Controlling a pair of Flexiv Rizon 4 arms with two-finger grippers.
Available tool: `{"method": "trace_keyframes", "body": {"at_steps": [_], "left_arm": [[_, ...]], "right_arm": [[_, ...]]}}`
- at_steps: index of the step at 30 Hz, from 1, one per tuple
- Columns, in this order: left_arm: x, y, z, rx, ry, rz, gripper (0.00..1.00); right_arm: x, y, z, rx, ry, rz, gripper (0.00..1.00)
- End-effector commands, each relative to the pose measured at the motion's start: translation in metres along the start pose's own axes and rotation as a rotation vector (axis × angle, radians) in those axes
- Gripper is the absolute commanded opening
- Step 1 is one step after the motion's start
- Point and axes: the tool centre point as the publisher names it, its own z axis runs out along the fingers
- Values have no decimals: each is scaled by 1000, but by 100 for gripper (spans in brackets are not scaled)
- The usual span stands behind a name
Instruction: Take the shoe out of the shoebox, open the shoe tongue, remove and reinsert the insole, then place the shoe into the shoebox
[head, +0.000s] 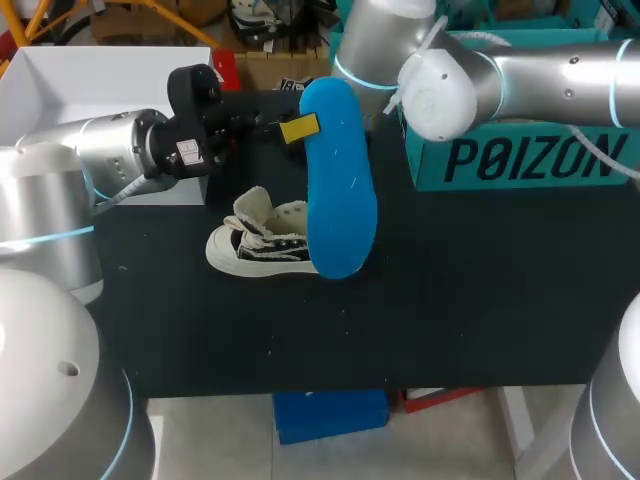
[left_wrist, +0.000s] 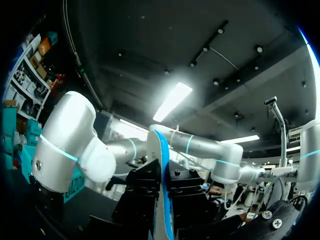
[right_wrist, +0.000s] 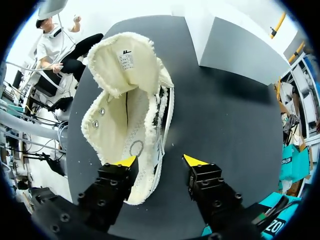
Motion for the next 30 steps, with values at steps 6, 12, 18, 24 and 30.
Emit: {"method": "trace_keyframes", "body": {"at_steps": [6, 12, 18, 24, 30], "left_arm": [[1, 1, 0, 0, -3, 2, 0], [1, 1, 0, 0, -3, 2, 0], [1, 1, 0, 0, -3, 2, 0], [1, 1, 0, 0, -3, 2, 0], [1, 1, 0, 0, -3, 2, 0]], "right_arm": [[0, 16, 11, 203, 28, -1, 54], [-2, 16, 22, 215, 39, 11, 51], [-5, 16, 30, 203, 47, 27, 50], [-3, 14, 39, 191, 57, 40, 50], [0, 10, 47, 164, 65, 57, 48]]}}
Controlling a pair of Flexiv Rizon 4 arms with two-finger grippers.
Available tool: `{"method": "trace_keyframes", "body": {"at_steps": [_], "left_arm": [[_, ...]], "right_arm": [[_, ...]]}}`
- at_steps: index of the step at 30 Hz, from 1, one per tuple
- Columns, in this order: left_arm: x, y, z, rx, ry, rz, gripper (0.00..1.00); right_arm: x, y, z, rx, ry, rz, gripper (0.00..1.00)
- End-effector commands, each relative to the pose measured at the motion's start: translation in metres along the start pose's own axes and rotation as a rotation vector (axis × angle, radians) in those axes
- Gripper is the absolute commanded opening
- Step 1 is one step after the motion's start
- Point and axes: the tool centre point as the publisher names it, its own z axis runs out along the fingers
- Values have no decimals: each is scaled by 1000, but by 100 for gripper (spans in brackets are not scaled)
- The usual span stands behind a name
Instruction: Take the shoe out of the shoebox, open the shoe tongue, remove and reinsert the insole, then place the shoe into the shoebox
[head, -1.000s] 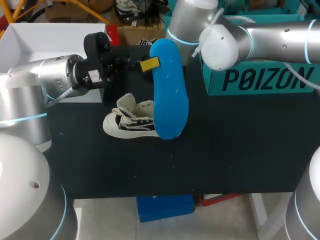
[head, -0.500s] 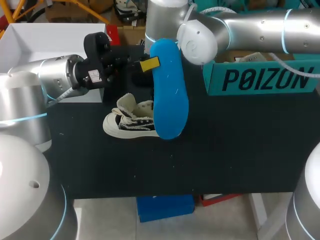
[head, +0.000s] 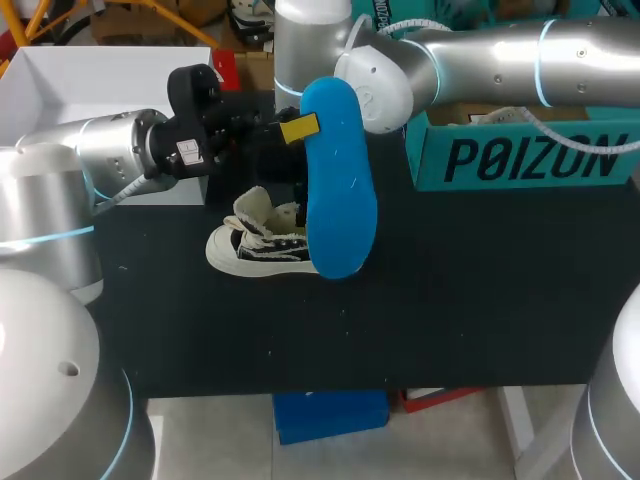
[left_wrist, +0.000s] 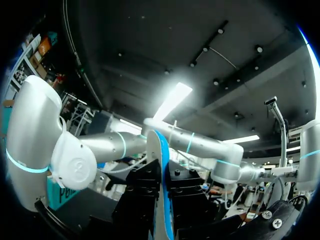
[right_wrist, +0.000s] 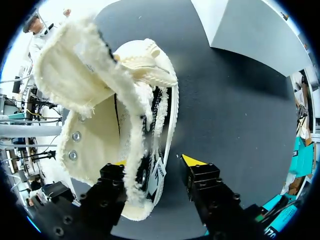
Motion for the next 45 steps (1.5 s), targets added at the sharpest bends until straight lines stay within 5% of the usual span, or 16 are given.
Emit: {"method": "trace_keyframes", "body": {"at_steps": [1, 5, 8, 45], "left_arm": [[1, 1, 0, 0, -3, 2, 0], [1, 1, 0, 0, -3, 2, 0], [1, 1, 0, 0, -3, 2, 0], [1, 1, 0, 0, -3, 2, 0]], "right_arm": [[0, -2, 9, -27, 3, 7, 45], [2, -1, 14, -53, 9, 13, 31], [3, 1, 18, -86, 22, 4, 0], [6, -10, 8, -108, 25, 15, 0]]}}
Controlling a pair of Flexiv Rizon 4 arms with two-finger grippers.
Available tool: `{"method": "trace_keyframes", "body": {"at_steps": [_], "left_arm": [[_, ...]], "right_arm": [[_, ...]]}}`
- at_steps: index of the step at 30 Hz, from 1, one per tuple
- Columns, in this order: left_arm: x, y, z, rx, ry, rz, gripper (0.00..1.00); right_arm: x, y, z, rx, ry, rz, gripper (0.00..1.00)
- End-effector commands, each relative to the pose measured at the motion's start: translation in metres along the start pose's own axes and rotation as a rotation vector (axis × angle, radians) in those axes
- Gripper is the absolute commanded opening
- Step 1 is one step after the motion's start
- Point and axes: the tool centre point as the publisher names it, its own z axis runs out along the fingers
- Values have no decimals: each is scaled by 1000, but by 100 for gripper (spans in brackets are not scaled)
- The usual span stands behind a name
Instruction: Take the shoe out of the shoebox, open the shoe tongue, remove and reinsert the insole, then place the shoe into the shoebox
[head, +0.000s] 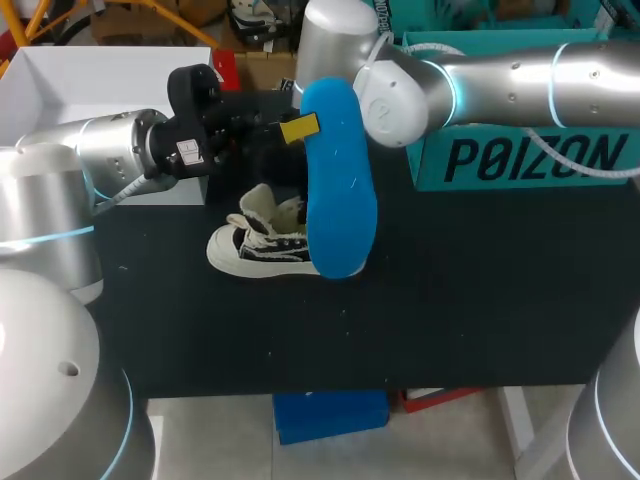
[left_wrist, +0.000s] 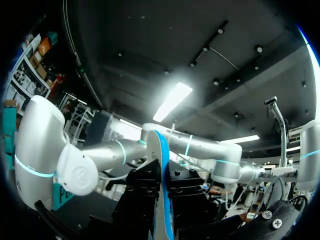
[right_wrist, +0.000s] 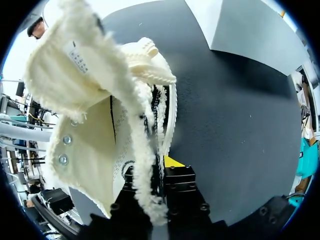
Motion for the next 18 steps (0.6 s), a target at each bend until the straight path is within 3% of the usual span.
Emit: {"method": "trace_keyframes", "body": {"at_steps": [1, 9, 18], "left_arm": [[1, 1, 0, 0, -3, 2, 0], [1, 1, 0, 0, -3, 2, 0], [1, 1, 0, 0, -3, 2, 0]], "right_arm": [[5, -10, -11, -8, -18, 19, 0], [8, -9, -43, 8, -119, 115, 0], [4, -19, -69, 28, -244, 354, 0]]}}
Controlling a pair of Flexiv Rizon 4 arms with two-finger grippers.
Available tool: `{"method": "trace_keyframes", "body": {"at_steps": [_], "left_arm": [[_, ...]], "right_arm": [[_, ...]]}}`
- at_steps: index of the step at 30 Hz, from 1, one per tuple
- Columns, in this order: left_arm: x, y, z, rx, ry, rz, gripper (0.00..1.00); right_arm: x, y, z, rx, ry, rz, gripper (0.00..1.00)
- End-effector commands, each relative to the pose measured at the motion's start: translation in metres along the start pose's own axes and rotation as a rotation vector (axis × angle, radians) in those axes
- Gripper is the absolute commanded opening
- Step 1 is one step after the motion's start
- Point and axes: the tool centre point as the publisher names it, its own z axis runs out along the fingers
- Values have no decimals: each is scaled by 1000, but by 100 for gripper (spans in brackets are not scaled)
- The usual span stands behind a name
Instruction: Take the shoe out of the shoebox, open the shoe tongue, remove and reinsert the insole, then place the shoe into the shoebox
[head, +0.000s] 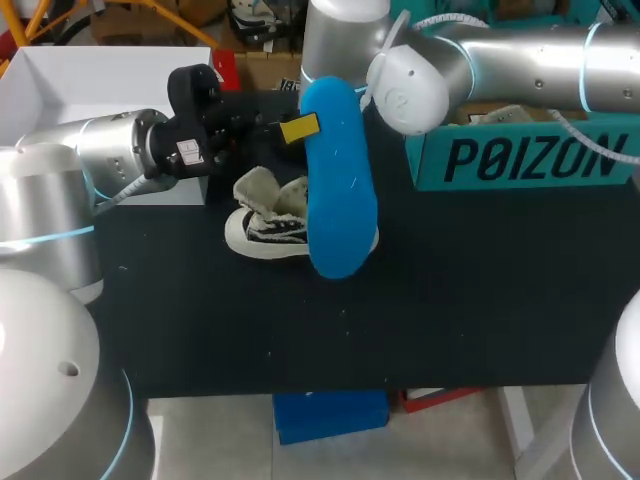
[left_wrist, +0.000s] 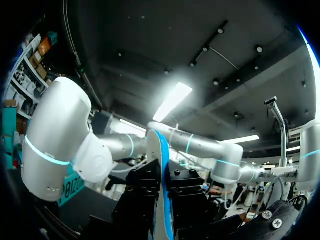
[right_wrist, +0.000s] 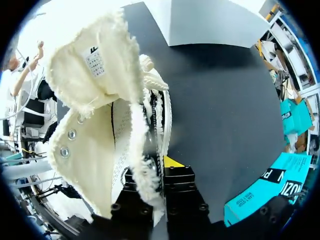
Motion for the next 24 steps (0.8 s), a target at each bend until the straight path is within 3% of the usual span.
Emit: {"method": "trace_keyframes", "body": {"at_steps": [1, 14, 24], "left_arm": [[1, 1, 0, 0, -3, 2, 0], [1, 1, 0, 0, -3, 2, 0], [1, 1, 0, 0, -3, 2, 0]], "right_arm": [[2, -7, -23, 10, -91, 86, 0], [-7, -21, -39, -4, -219, 453, 0], [1, -30, -33, -49, -274, 752, 0]]}}
